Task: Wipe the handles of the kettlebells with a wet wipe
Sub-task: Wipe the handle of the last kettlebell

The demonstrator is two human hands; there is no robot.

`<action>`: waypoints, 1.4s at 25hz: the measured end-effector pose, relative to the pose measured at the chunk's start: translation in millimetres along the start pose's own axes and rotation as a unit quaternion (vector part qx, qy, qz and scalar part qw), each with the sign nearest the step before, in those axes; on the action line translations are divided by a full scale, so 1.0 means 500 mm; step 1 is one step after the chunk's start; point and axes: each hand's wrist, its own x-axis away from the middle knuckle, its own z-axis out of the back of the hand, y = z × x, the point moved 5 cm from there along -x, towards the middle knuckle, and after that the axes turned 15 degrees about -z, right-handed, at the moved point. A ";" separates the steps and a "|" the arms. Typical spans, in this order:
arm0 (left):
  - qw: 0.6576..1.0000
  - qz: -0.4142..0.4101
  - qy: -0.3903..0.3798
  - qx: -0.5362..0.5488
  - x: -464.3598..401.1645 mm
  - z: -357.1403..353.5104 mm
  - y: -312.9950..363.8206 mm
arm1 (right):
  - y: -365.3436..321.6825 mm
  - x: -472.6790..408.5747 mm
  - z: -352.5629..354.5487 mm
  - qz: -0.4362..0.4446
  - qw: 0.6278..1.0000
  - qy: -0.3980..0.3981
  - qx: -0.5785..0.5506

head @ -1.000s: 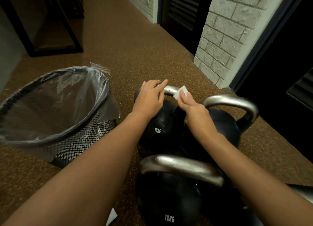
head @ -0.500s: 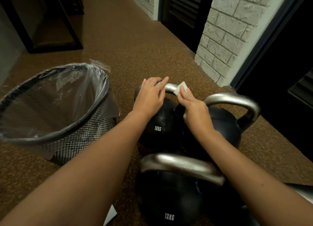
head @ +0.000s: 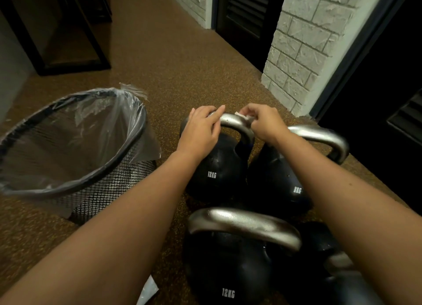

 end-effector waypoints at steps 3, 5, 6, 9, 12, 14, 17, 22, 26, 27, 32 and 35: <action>1.000 0.002 0.000 0.002 0.001 0.002 0.002 | 0.008 -0.018 0.006 -0.047 0.995 -0.083 0.031; 1.000 0.001 0.001 0.002 0.001 0.003 0.002 | -0.014 -0.020 0.012 -0.048 0.991 -0.126 0.025; 1.000 -0.001 0.001 0.001 0.001 0.003 0.003 | -0.026 -0.021 0.016 -0.038 0.990 -0.136 0.022; 1.000 -0.002 -0.007 -0.001 0.002 0.002 0.003 | -0.038 -0.026 0.020 -0.013 0.989 -0.148 0.015; 1.000 -0.002 -0.011 -0.004 0.001 0.003 0.003 | -0.021 -0.029 0.014 -0.015 0.985 -0.151 0.079; 1.000 -0.006 -0.011 -0.006 0.001 0.002 0.004 | -0.026 -0.027 0.017 -0.012 0.983 -0.154 0.103; 1.000 -0.009 -0.004 -0.011 0.001 0.001 0.001 | -0.043 -0.023 0.025 0.003 0.990 -0.121 0.077; 1.000 -0.005 0.003 -0.010 0.001 -0.002 0.002 | -0.001 0.035 0.033 0.031 0.999 -0.006 0.031; 1.000 -0.006 0.010 -0.017 0.000 -0.004 0.000 | 0.021 0.060 0.021 0.032 0.998 0.039 0.031; 1.000 -0.005 0.011 -0.020 0.000 -0.005 -0.001 | 0.013 0.062 0.015 0.045 0.998 0.041 0.032; 1.000 -0.005 0.007 -0.015 0.000 -0.005 -0.002 | 0.005 0.095 -0.014 0.113 0.989 0.091 0.031; 1.000 -0.004 0.011 -0.014 -0.001 -0.006 -0.003 | 0.028 0.090 -0.016 0.075 0.991 0.114 0.009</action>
